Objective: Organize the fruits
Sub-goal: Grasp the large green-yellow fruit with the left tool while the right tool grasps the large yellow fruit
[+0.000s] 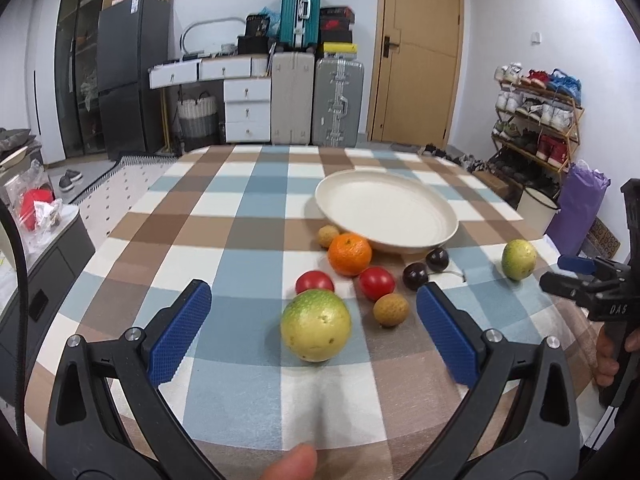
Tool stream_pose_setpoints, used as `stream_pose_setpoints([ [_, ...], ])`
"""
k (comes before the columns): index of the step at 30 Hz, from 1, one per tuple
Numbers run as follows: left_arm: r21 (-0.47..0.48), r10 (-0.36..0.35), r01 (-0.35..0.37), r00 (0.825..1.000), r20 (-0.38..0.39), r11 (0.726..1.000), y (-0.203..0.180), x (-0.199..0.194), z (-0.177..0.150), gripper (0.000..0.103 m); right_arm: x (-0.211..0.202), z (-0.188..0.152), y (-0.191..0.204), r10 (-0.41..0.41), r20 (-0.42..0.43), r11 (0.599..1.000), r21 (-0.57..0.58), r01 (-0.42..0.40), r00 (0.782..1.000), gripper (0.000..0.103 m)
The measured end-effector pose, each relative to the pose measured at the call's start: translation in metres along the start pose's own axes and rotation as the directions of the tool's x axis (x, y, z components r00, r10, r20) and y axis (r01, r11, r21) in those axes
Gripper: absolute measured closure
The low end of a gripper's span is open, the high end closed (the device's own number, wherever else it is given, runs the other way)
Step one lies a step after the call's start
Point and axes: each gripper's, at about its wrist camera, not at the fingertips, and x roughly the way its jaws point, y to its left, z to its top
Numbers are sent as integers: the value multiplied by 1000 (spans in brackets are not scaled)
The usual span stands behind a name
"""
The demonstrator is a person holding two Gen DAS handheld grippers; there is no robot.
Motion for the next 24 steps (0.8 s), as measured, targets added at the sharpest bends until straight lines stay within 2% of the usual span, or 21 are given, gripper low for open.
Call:
stream_pose_setpoints([
  [4, -54, -30, 27, 998, -64, 998, 17, 15, 1, 1, 9, 9, -8, -5, -25, 1000, 23, 6, 1000, 0],
  [7, -39, -30, 26, 993, -114, 999, 20, 29, 0, 4, 17, 15, -11, -1, -48, 1000, 23, 2, 999, 1],
  [12, 14, -23, 26, 984, -179, 1000, 13, 47, -4, 21, 34, 22, -14, 3, -95, 1000, 30, 0, 995, 6],
  [14, 31, -25, 32, 979, -202, 999, 10, 54, -4, 32, 39, 23, -16, 1, -107, 1000, 31, 2, 994, 9],
  [20, 21, -59, 67, 962, -268, 998, 6, 70, -6, 57, 53, 24, -21, -17, -130, 999, 37, 22, 991, 23],
  [24, 33, -51, 62, 962, -269, 997, 3, 71, -6, 57, 58, 23, -25, -14, -137, 999, 48, 20, 990, 32],
])
